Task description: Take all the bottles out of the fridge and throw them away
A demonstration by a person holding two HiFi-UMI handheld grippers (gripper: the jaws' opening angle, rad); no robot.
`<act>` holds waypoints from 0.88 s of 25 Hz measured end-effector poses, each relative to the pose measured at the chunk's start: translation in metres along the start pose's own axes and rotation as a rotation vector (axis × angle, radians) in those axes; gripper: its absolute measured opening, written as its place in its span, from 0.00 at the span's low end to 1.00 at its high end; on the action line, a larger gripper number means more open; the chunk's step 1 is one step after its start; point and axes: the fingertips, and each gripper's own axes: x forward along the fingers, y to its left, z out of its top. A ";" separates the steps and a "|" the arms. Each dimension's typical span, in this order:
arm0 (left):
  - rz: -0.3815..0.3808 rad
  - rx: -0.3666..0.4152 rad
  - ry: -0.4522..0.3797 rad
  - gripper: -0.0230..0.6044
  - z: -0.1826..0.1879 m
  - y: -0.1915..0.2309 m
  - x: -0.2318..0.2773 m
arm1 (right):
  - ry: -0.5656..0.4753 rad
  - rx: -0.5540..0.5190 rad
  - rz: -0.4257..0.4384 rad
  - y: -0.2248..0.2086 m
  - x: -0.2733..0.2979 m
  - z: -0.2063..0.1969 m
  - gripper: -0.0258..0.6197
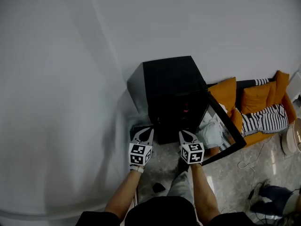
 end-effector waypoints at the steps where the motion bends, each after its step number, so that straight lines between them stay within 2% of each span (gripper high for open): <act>1: -0.004 0.004 0.001 0.05 0.001 -0.003 0.003 | 0.000 0.005 -0.005 -0.004 -0.001 -0.001 0.04; 9: -0.033 0.022 0.007 0.05 0.007 -0.021 0.022 | -0.001 0.020 -0.034 -0.031 -0.004 -0.001 0.04; 22: -0.074 0.024 0.011 0.05 0.010 -0.033 0.046 | -0.022 0.017 -0.069 -0.051 0.003 -0.001 0.04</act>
